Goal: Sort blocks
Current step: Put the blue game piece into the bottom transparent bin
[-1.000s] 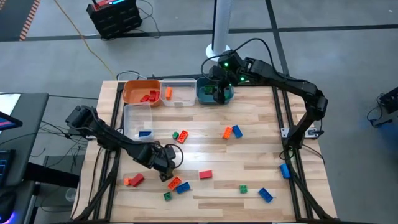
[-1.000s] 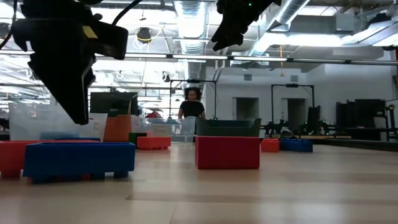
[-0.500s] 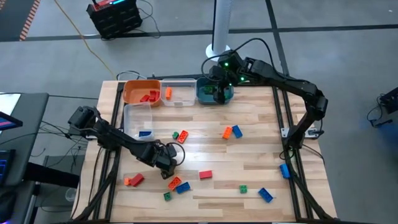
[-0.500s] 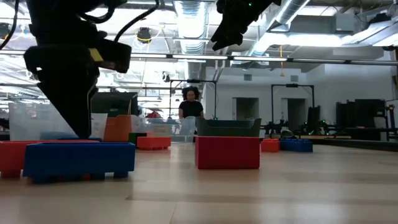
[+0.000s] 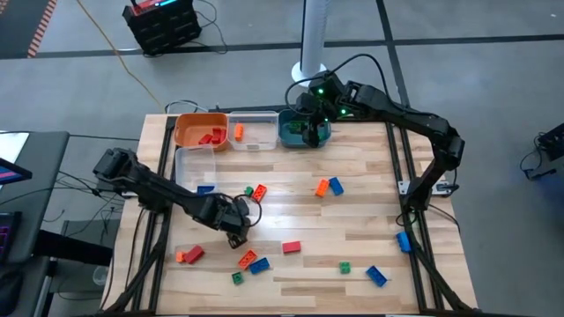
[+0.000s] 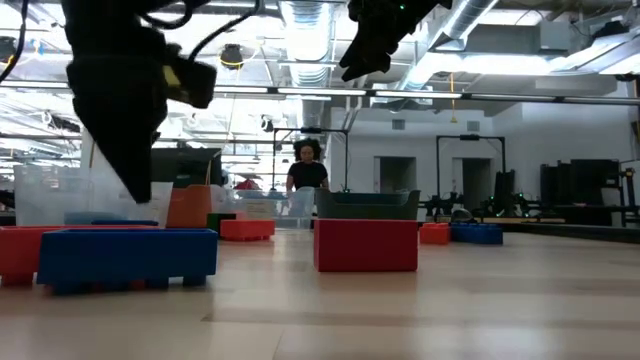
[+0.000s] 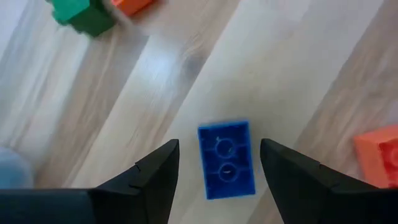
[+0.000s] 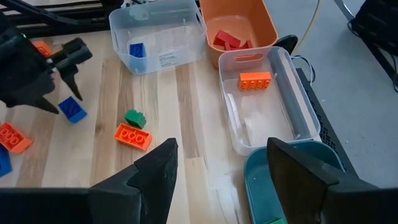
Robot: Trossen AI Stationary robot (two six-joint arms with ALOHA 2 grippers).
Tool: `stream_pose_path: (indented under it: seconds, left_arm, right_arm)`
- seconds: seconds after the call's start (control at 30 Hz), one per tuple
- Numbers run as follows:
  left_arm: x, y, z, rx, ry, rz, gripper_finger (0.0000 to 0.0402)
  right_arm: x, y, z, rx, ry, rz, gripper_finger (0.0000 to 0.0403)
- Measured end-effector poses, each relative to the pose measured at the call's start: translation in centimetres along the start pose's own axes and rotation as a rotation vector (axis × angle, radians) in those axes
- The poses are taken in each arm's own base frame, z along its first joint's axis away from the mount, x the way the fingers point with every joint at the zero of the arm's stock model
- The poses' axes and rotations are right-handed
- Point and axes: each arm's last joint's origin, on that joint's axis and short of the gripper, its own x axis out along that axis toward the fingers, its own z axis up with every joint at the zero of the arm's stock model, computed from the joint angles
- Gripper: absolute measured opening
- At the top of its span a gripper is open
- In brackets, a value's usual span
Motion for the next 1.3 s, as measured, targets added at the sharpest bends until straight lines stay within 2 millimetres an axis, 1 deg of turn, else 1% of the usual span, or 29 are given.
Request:
stream_pose_path:
  seconds: [0.2, 0.33, 0.5, 0.6, 0.67, 0.77, 0.87, 1.0, 1.13, 1.3]
  left_arm:
    - [-1.4, 0.6, -0.1, -0.031, -0.015, -0.017, 0.0200]
    - [-1.4, 0.7, -0.2, -0.064, -0.013, -0.013, 0.0198]
    - [-0.3, 0.3, -0.2, -0.094, -0.025, -0.026, 0.0197]
    - [0.8, 0.9, -1.0, -0.182, -0.011, 0.003, 0.0199]
    - [1.6, 1.5, -1.6, -0.243, 0.011, 0.009, 0.0208]
    - [2.2, 1.6, -2.0, -0.294, 0.019, -0.034, 0.0230]
    - [2.4, 1.4, -1.9, -0.297, 0.005, -0.070, 0.0253]
    - [2.5, 1.6, -1.9, -0.301, -0.005, -0.049, 0.0269]
    - [2.6, 1.6, -1.9, -0.257, -0.008, -0.052, 0.0270]
    - [3.3, 2.2, -2.5, -0.283, 0.018, -0.054, 0.0258]
  right_arm:
    - [0.0, 0.0, 0.0, 0.000, 0.000, 0.000, 0.0254]
    - [0.0, 0.0, 0.0, 0.000, 0.000, 0.000, 0.0254]
    - [0.0, 0.2, 0.1, -0.004, -0.002, 0.004, 0.0254]
    - [0.1, 0.5, 0.1, -0.009, -0.002, 0.011, 0.0254]
    - [0.1, 0.7, 0.1, -0.012, -0.002, 0.015, 0.0254]
    - [0.2, 0.8, 0.2, -0.014, -0.002, 0.017, 0.0254]
    - [0.2, 0.9, 0.2, -0.017, -0.002, 0.020, 0.0254]
    - [0.2, 0.9, 0.2, -0.016, -0.002, 0.020, 0.0254]
    - [0.2, 0.9, 0.2, -0.016, -0.003, 0.020, 0.0254]
    - [0.2, 0.9, 0.2, -0.016, -0.004, 0.019, 0.0254]
